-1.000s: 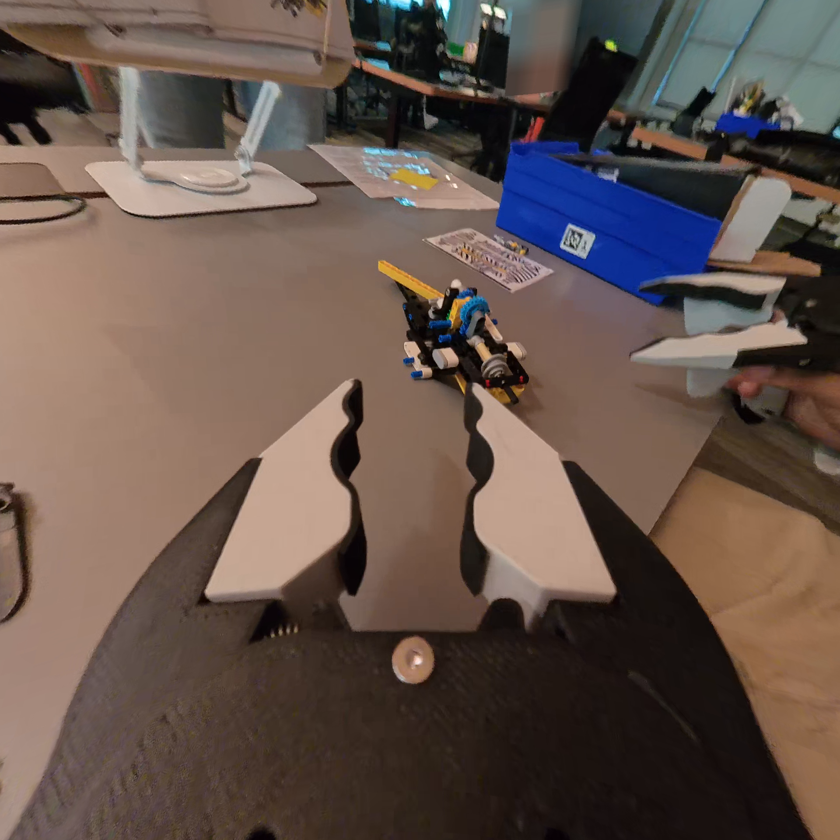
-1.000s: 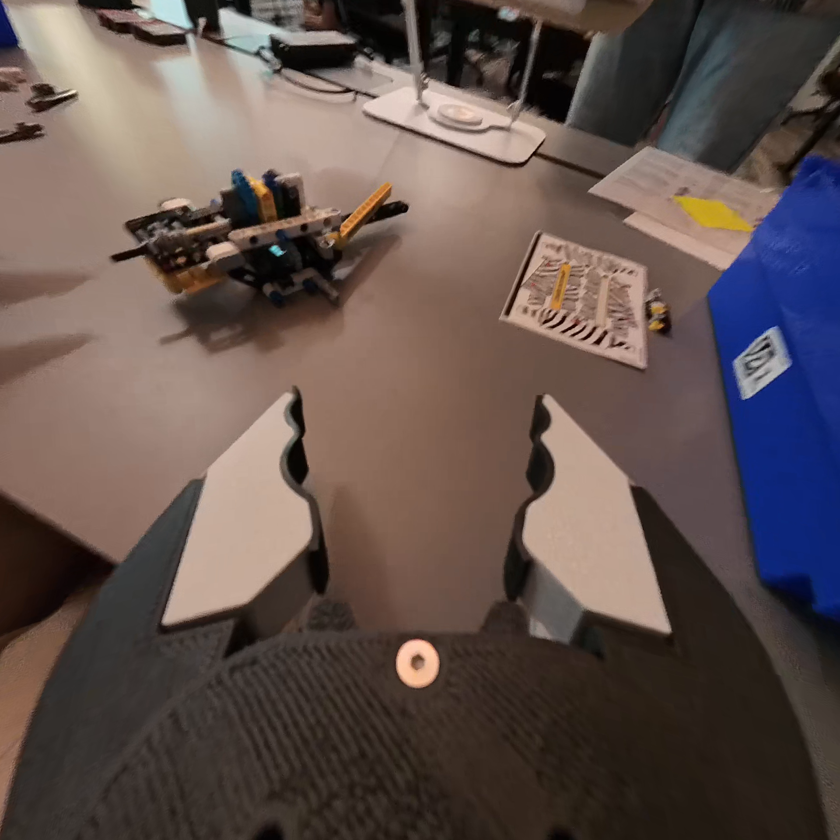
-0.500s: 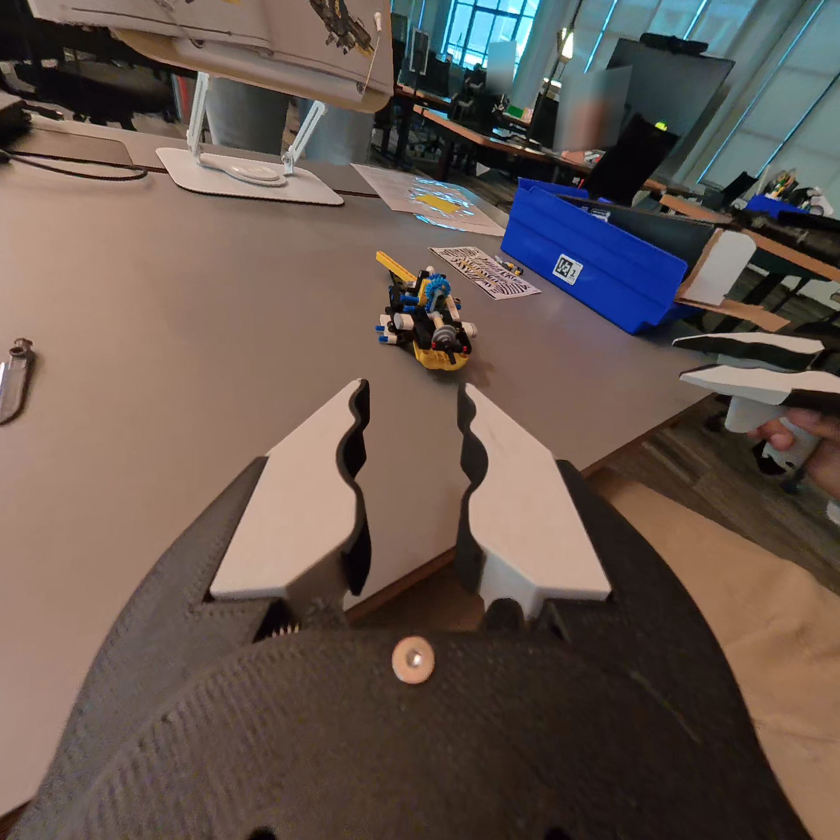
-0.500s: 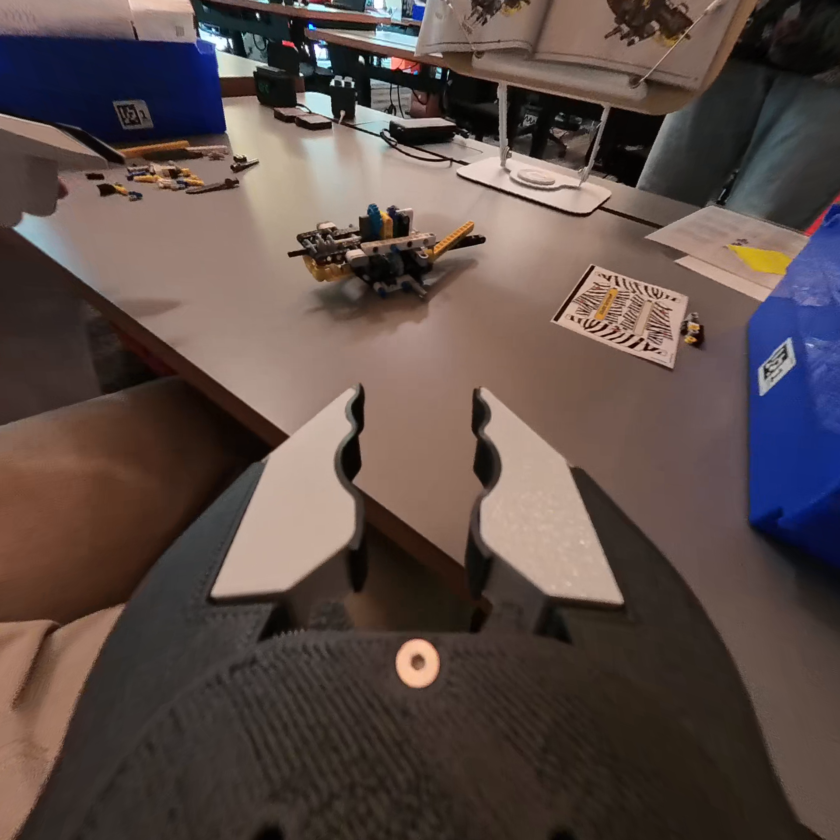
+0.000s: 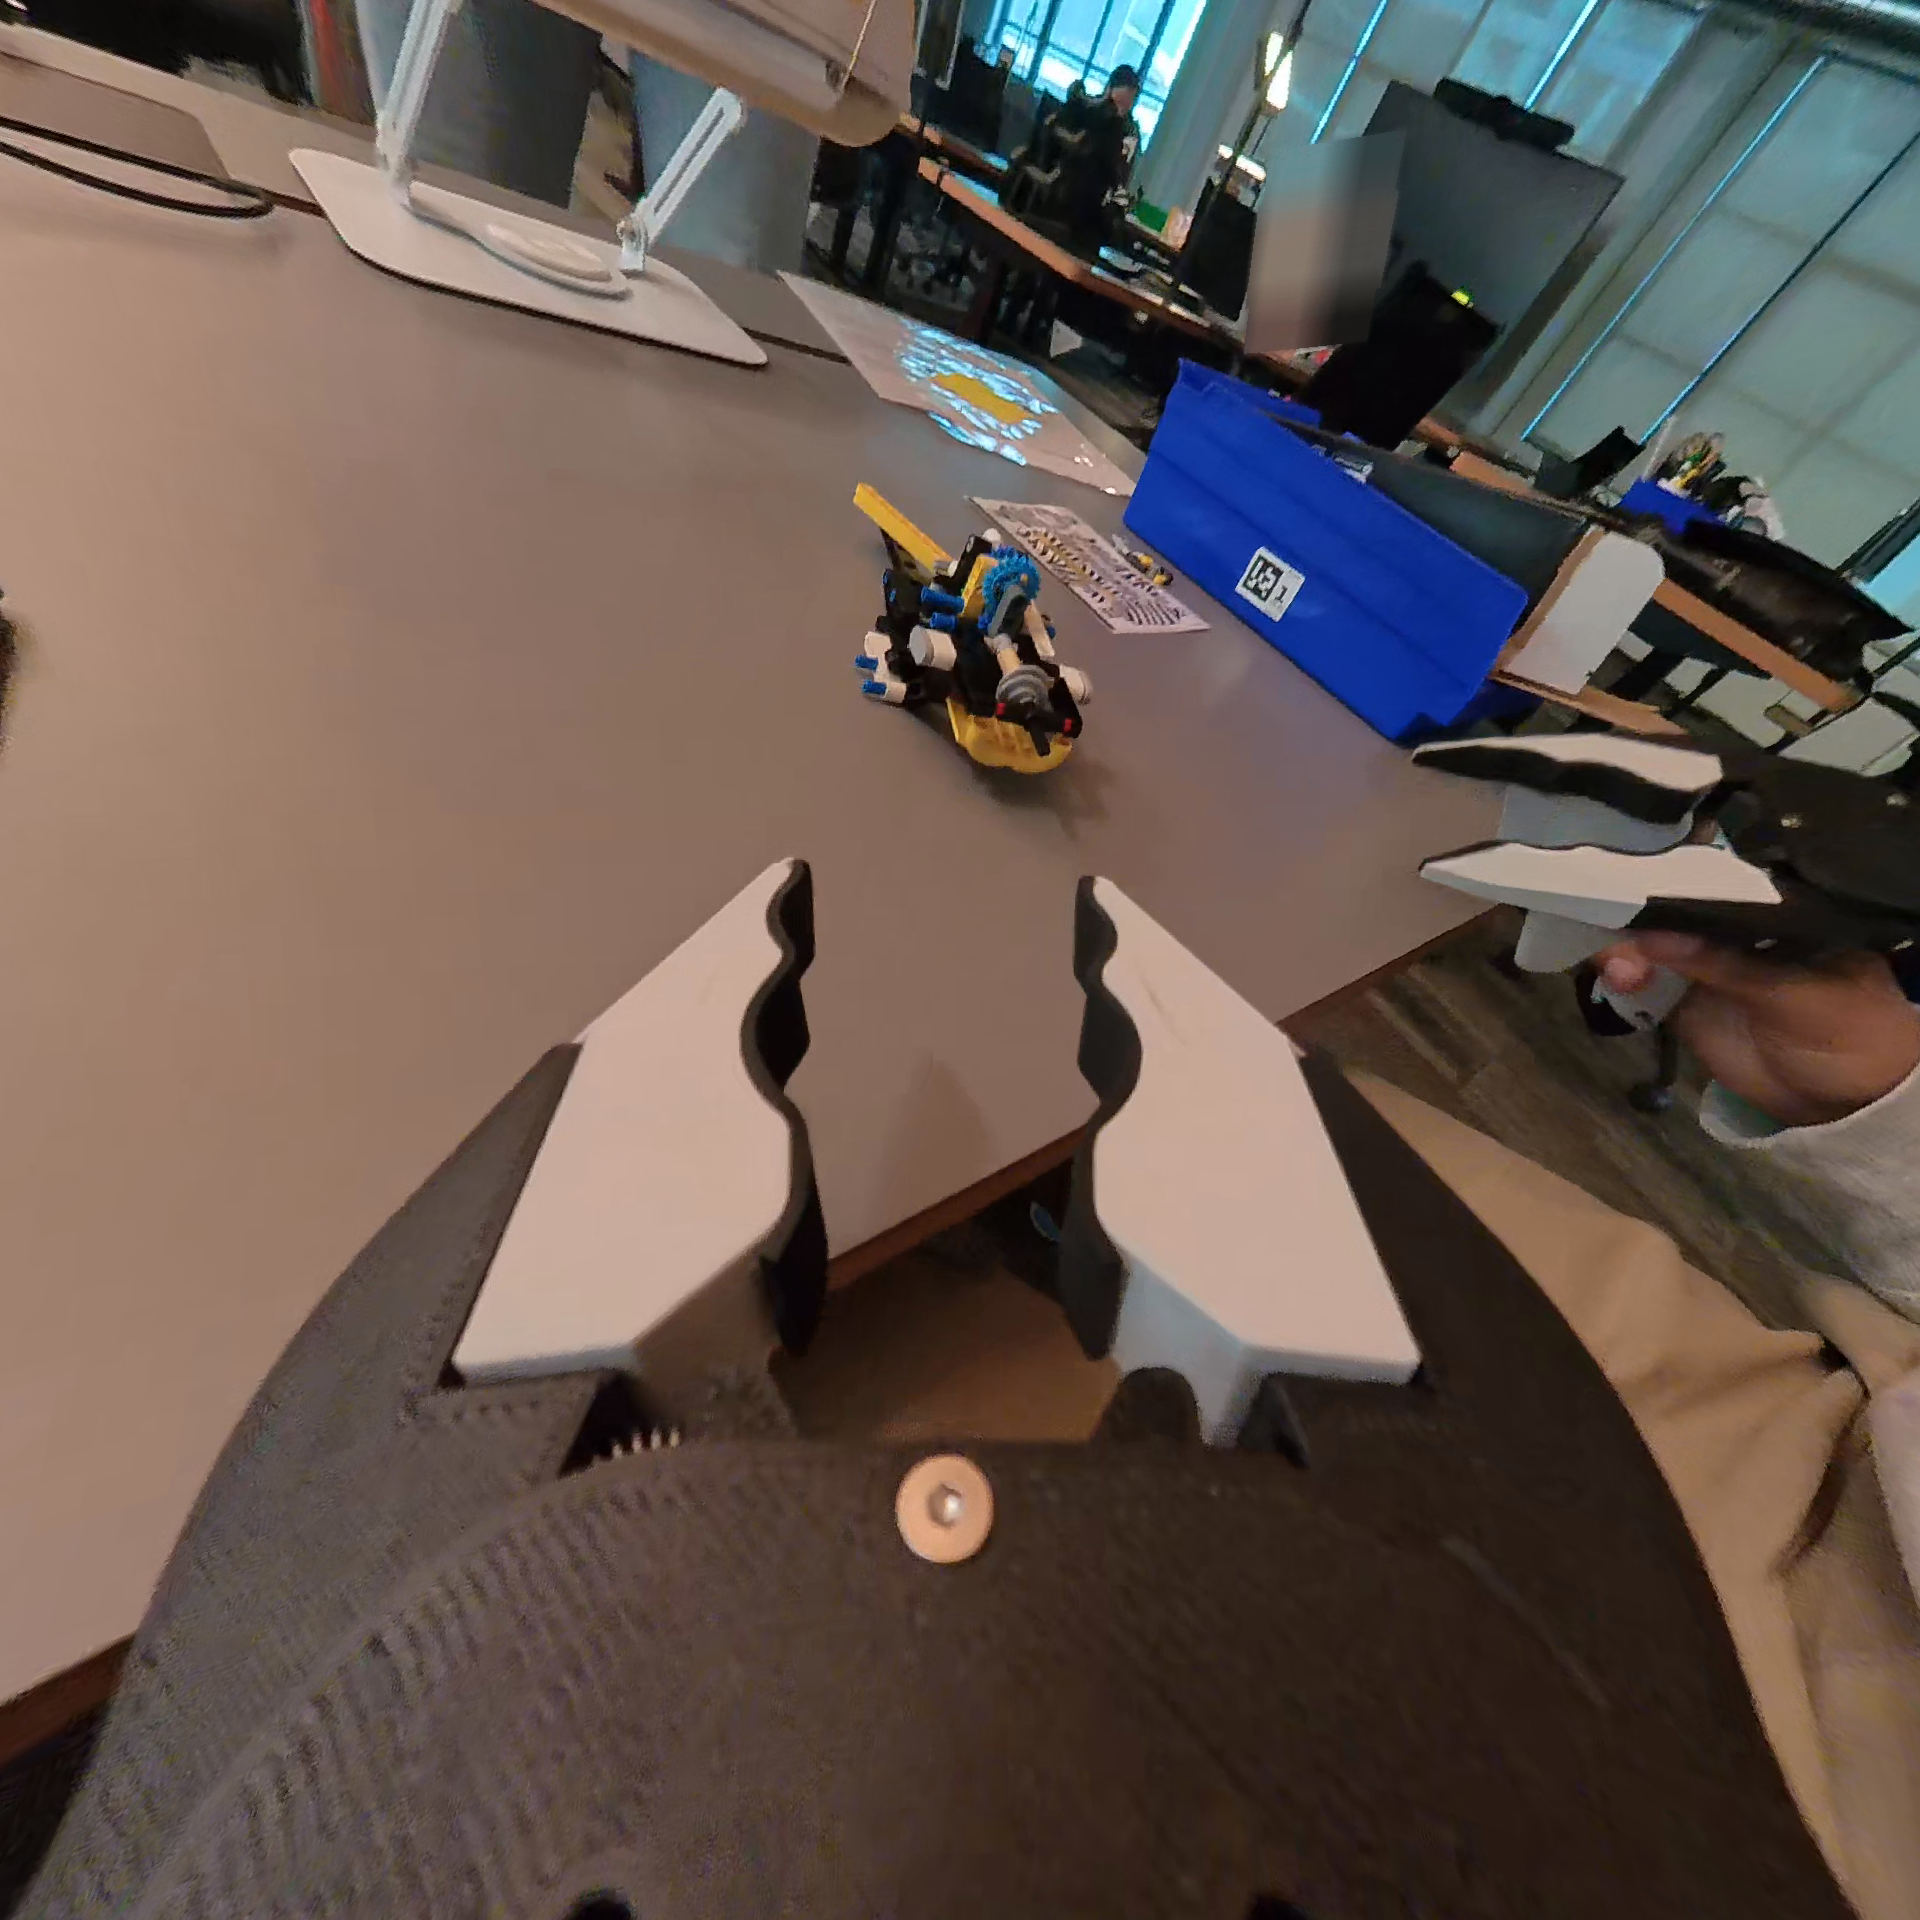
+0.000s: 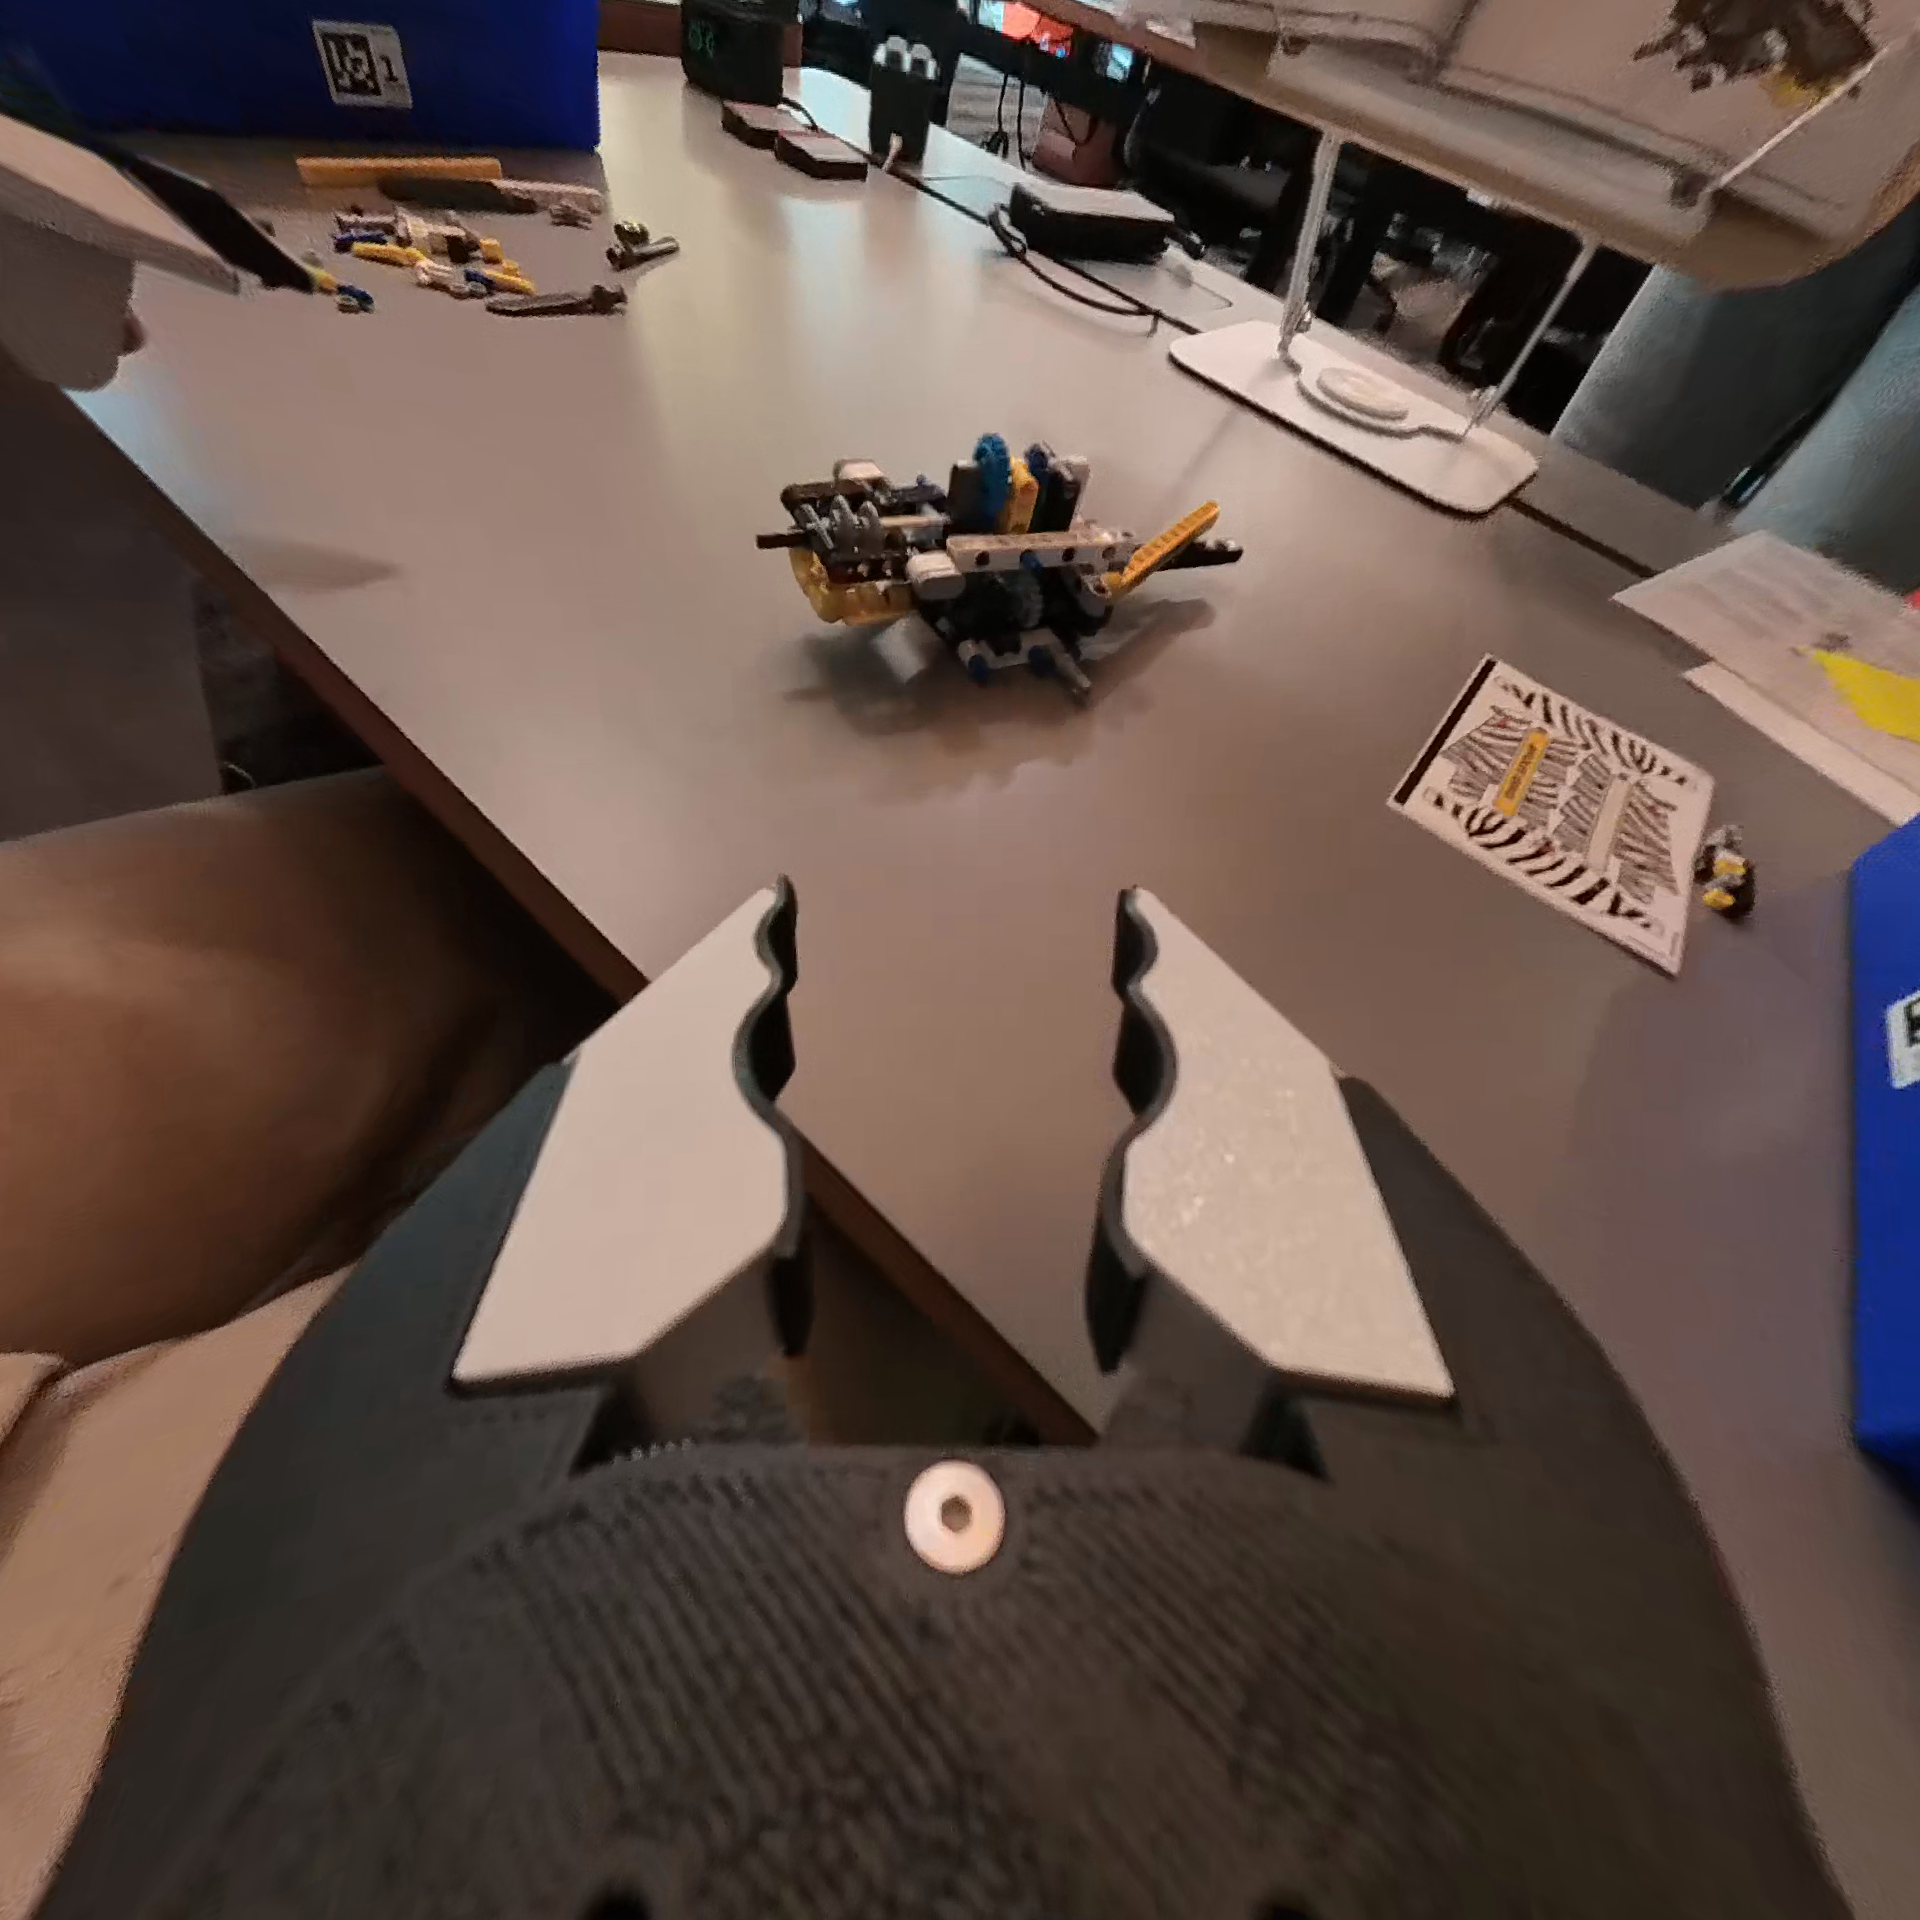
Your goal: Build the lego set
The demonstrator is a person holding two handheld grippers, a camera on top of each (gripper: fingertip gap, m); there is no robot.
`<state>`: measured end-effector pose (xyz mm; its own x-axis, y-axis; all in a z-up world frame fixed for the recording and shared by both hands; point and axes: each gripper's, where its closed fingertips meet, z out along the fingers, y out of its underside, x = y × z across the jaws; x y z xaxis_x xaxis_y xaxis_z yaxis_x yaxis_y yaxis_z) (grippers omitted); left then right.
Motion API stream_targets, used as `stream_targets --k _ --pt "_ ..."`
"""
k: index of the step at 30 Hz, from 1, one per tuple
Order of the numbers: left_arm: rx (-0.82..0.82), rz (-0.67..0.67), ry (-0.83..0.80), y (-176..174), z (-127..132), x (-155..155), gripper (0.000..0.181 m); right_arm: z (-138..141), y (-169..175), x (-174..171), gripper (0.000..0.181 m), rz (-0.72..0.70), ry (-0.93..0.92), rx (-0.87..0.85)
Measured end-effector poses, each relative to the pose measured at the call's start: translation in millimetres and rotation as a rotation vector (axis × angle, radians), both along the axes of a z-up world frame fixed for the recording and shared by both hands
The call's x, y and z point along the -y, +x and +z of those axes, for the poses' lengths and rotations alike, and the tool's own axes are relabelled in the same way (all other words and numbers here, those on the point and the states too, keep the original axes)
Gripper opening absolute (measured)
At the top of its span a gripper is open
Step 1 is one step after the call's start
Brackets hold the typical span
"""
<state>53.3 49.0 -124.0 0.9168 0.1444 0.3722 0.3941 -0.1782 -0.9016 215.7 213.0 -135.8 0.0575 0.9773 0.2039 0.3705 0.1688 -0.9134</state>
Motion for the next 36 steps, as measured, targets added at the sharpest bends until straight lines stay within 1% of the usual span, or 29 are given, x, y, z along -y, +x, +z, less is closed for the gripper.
stream_targets --k 4,8,11,13,17,23,36 --pt "-0.051 0.025 -0.012 2 2 13 0.063 5 -9 4 0.063 0.010 0.023 -0.026" --pt "-0.071 0.080 0.010 -5 8 21 0.069 5 -14 -2 0.068 -0.017 0.053 -0.023" --pt "-0.082 0.099 -0.014 -8 3 20 0.080 10 -24 -10 0.077 -0.032 0.011 -0.036" --pt "-0.067 0.088 -0.018 -7 2 14 0.084 10 -32 -18 0.081 -0.041 -0.022 -0.032" --pt "-0.035 0.044 -0.004 2 2 -2 0.084 9 -40 -28 0.081 -0.051 -0.056 -0.036" --pt "-0.052 0.008 -0.042 7 -5 -15 0.084 3 -36 -26 0.079 -0.052 -0.040 -0.024" --pt "-0.073 -0.005 -0.066 10 -8 -17 0.082 -4 -34 -15 0.077 -0.034 -0.004 0.001"
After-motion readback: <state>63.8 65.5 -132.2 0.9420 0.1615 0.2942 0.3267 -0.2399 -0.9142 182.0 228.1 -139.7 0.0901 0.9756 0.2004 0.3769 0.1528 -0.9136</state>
